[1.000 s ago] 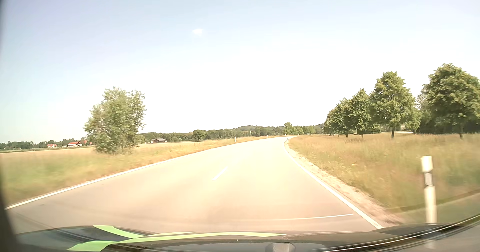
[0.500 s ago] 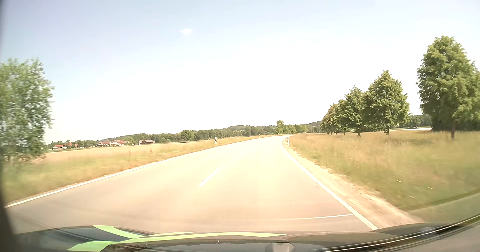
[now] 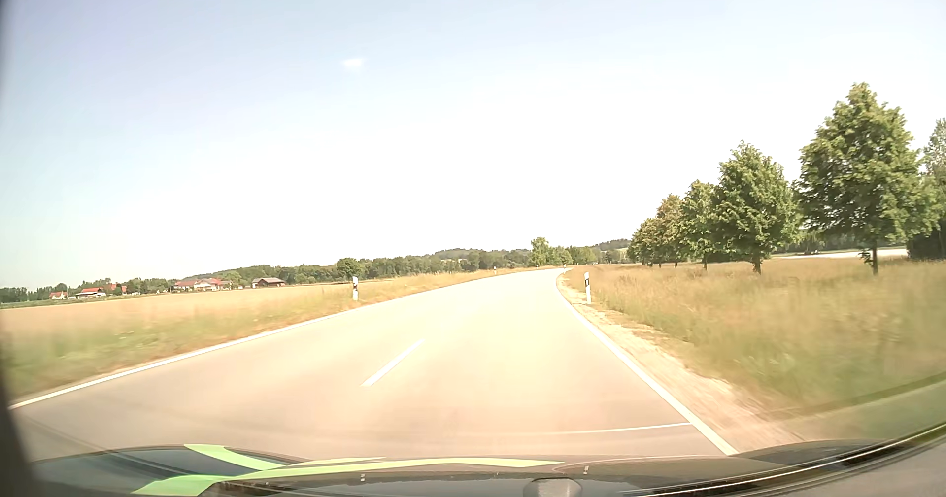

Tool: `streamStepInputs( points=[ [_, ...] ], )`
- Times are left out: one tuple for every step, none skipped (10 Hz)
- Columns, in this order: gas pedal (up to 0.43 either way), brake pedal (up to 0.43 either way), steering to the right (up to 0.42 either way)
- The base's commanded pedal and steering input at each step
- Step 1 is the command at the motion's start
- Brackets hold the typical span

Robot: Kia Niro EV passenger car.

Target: Follow the waypoints while adhering to traffic rules and regulations

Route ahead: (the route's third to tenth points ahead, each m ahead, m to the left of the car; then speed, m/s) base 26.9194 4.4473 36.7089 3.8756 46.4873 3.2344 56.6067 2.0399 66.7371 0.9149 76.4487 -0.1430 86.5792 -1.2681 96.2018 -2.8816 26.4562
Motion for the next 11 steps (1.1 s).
streamStepInputs(
  points=[
    [0.000, 0.000, 0.009],
    [0.000, 0.000, 0.010],
    [0.079, 0.000, 0.011],
    [0.098, 0.000, 0.012],
    [0.118, 0.000, 0.012],
    [0.118, 0.000, 0.012],
    [0.130, 0.000, 0.012],
    [0.130, 0.000, 0.012],
    [0.130, 0.000, 0.011],
    [0.138, 0.000, 0.010],
    [0.138, 0.000, 0.009]
  ],
)
